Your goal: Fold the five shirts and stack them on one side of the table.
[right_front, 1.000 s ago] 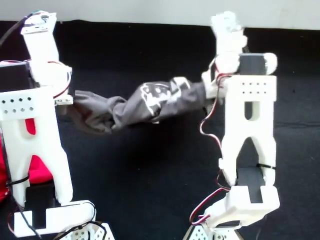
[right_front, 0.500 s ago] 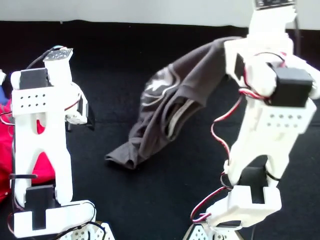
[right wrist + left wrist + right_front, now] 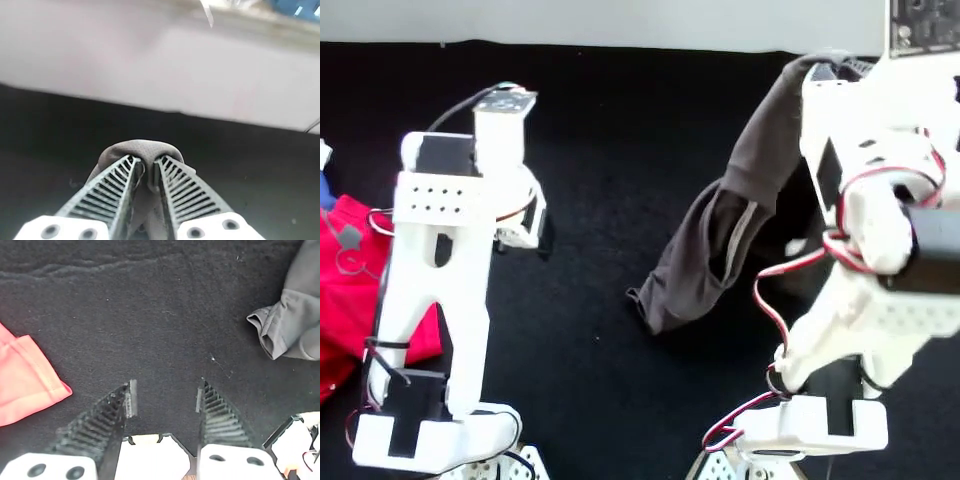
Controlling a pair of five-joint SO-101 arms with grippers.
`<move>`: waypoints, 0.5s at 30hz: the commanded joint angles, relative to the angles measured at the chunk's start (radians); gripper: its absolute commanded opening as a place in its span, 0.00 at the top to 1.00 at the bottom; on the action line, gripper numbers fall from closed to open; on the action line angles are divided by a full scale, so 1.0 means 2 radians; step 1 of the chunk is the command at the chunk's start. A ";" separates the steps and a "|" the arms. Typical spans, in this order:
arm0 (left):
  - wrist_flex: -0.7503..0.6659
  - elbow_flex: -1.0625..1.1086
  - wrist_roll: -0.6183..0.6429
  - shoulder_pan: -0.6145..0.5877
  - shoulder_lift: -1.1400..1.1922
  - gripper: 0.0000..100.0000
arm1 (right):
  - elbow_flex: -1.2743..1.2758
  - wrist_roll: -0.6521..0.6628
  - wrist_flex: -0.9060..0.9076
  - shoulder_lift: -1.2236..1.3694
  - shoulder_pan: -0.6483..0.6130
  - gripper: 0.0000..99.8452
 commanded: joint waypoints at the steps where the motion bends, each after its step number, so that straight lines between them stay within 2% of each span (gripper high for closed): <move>1: -0.002 -0.017 0.002 0.002 -0.016 0.80 | 0.082 -0.002 -0.022 -0.012 0.016 0.99; 6: -0.002 -0.018 0.001 -0.045 -0.020 0.80 | 0.238 0.001 -0.141 -0.013 0.074 0.99; 8: -0.002 -0.018 0.001 -0.069 -0.020 0.80 | 0.281 0.021 -0.173 -0.013 0.092 0.97; 12: -0.002 -0.018 -0.025 -0.103 -0.017 0.80 | 0.306 0.027 -0.182 -0.017 0.111 0.80; 15: -0.002 -0.019 -0.051 -0.115 -0.017 0.80 | 0.280 0.027 -0.150 -0.018 0.105 0.70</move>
